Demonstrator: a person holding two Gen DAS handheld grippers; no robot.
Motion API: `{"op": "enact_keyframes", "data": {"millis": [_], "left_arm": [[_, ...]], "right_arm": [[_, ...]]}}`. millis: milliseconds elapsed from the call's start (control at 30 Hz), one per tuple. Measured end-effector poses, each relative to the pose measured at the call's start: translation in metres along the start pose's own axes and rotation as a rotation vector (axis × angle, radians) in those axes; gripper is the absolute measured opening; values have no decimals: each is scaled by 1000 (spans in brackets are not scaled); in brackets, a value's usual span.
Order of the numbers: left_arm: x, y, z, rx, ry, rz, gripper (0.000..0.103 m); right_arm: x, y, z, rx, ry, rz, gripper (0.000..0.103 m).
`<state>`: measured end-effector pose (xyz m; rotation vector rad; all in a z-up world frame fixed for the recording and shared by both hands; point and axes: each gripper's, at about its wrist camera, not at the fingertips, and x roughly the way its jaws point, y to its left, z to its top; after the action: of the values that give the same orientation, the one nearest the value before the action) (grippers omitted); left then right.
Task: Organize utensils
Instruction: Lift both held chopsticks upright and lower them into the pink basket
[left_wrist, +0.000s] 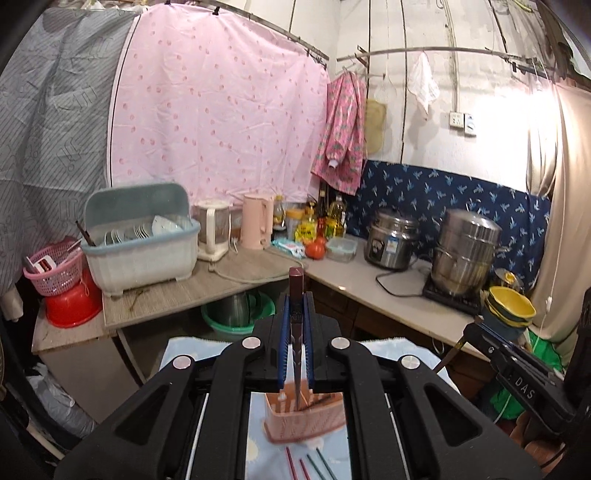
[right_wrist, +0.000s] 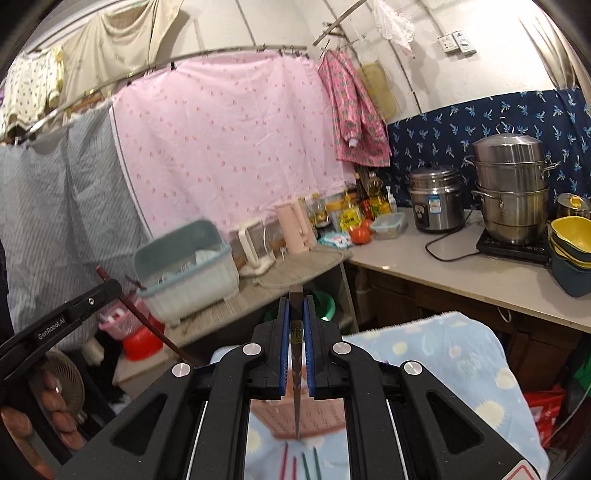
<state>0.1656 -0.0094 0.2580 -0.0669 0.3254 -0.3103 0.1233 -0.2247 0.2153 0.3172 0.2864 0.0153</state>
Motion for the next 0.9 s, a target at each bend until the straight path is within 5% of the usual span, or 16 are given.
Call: {"op": "enact_keyframes", "data": {"millis": [300,900], "left_arm": [[42,5,-9,-16,11,-1,7],[113,17,-86,2,238,41,7]], "right_arm": [[38,-1,0,65,-139,-39,7],[120,-6,-72,-15,206,-89,7]]}}
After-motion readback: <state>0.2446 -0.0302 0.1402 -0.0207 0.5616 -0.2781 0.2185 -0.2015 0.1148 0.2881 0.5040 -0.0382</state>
